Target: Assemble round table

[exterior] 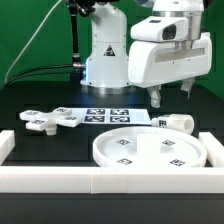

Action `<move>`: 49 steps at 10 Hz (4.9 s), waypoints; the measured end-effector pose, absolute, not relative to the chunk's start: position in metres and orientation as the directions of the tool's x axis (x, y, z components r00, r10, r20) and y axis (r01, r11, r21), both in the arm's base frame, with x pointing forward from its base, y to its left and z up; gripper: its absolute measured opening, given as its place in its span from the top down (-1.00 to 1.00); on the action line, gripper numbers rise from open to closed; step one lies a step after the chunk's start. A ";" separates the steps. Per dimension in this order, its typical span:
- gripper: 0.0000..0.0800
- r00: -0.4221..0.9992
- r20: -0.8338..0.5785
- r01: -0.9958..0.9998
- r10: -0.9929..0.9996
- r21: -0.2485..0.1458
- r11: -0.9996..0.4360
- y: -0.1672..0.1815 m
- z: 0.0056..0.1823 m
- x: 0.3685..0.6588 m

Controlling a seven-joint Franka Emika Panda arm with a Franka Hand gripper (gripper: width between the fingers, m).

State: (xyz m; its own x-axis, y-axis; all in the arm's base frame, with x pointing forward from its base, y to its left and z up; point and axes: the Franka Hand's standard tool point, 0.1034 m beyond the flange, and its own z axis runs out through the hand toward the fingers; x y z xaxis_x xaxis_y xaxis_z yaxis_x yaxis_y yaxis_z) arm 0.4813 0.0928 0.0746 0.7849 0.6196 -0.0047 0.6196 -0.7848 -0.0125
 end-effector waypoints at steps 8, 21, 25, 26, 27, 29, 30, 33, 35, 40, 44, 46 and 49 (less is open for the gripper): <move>-0.62 0.775 -0.486 0.452 0.404 -0.020 -0.892 0.118 0.056 0.469; -0.01 0.643 -0.712 0.417 0.284 0.014 -0.909 0.126 0.015 0.459; -0.01 0.613 -0.731 0.433 0.301 -0.008 -0.901 0.123 0.025 0.458; -0.01 0.589 -0.742 0.446 0.319 -0.030 -0.894 0.119 0.038 0.461; -0.01 0.559 -0.754 0.464 0.345 -0.060 -0.884 0.113 0.053 0.465; -0.02 0.535 -0.769 0.465 0.351 -0.079 -0.882 0.103 0.079 0.473; -0.02 0.550 -0.754 0.467 0.358 -0.077 -0.881 0.102 0.079 0.479; -0.02 0.591 -0.713 0.473 0.377 -0.071 -0.878 0.105 0.074 0.486; -0.02 0.698 -0.627 0.417 0.345 -0.035 -0.908 0.092 0.085 0.492; -0.02 0.852 -0.341 0.422 0.398 -0.003 -0.907 0.080 0.105 0.522; -0.02 0.944 -0.148 0.292 0.295 -0.045 -0.955 0.057 0.116 0.547; -0.02 0.955 0.019 0.298 0.297 -0.014 -0.955 0.055 0.114 0.555; -0.02 0.935 0.193 0.298 0.297 0.023 -0.954 0.053 0.118 0.561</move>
Offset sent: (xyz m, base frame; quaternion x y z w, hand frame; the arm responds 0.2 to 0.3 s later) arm 0.0224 -0.0002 -0.0211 -0.0960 -0.1650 0.1062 0.9759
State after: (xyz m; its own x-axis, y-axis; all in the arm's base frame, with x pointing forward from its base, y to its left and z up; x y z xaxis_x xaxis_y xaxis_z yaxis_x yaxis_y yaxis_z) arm 0.5614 0.0527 0.1177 0.9353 0.2965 0.1929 0.2979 -0.9543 0.0226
